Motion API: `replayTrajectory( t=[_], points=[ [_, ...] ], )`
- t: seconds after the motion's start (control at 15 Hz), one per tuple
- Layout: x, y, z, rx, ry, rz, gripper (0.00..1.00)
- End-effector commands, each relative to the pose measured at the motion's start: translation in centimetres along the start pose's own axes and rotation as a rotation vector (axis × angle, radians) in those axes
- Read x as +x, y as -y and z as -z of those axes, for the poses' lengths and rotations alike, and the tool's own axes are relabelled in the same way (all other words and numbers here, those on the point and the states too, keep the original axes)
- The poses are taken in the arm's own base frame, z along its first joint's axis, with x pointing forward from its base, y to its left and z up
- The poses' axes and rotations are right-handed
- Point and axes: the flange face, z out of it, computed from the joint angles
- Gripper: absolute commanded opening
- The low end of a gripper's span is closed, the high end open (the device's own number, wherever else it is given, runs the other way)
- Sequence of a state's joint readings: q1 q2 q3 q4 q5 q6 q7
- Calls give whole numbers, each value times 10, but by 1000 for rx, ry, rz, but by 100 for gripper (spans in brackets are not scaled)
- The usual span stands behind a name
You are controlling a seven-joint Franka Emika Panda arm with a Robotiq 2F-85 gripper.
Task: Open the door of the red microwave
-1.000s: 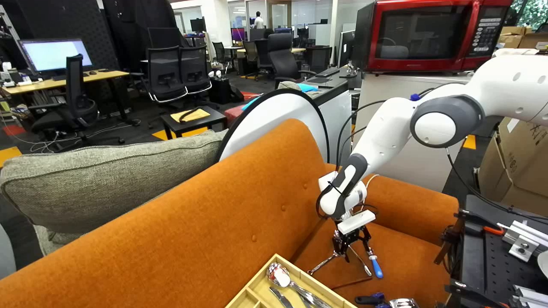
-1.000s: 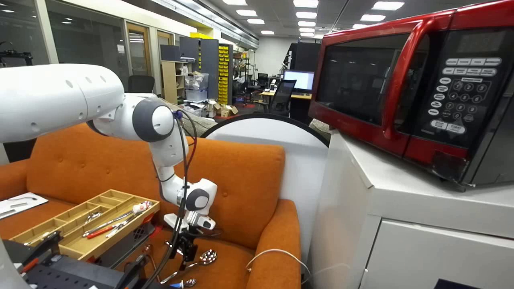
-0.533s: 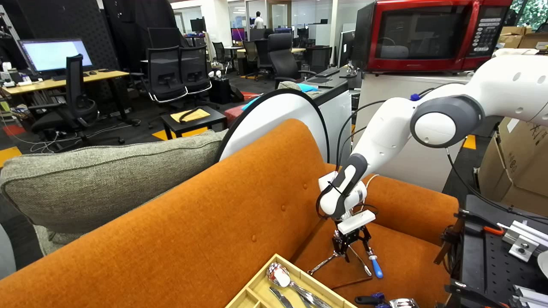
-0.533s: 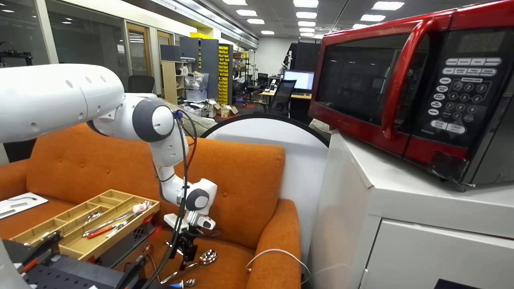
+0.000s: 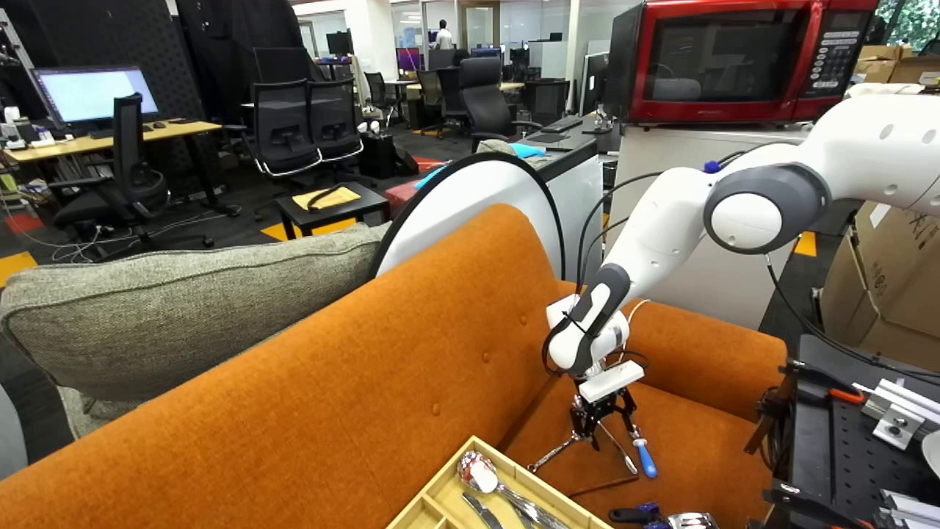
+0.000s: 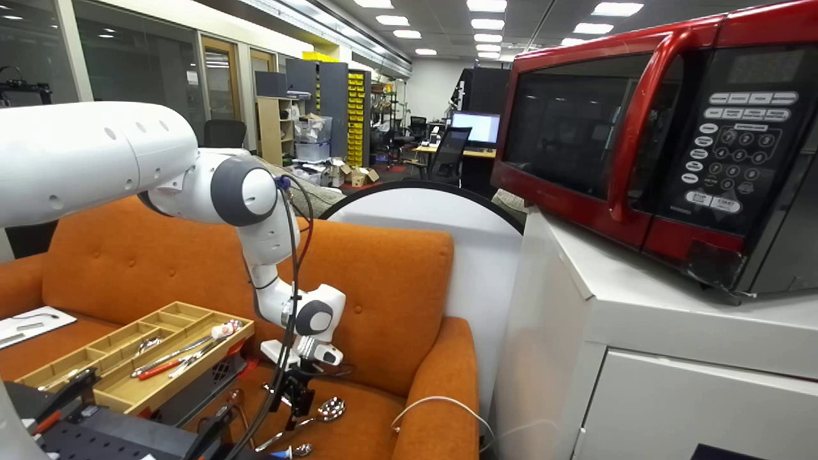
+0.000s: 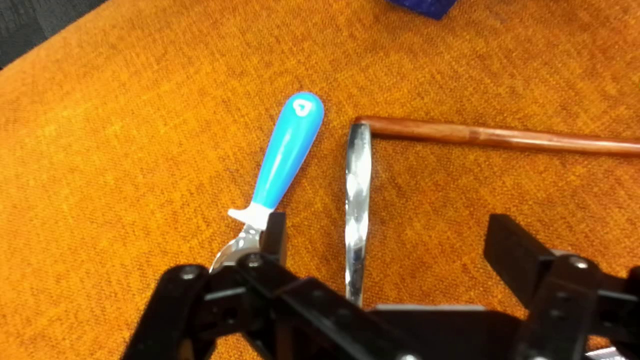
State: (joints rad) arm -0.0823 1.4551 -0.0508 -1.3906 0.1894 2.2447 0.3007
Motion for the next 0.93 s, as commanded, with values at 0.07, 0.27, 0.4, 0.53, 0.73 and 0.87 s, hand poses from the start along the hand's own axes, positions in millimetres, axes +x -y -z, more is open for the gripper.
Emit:
replayTrajectory(
  t=[0.07,0.27,0.4,0.53,0.73,0.87],
  points=[
    [1,0,0,0,1,0,100],
    [1,1,2,2,-26,-25,100],
    [3,1,6,18,-64,-52,100],
    [6,1,12,37,-112,-68,100],
    [11,-2,21,67,-227,-98,100],
    [13,-6,28,90,-312,-127,100]
  ],
)
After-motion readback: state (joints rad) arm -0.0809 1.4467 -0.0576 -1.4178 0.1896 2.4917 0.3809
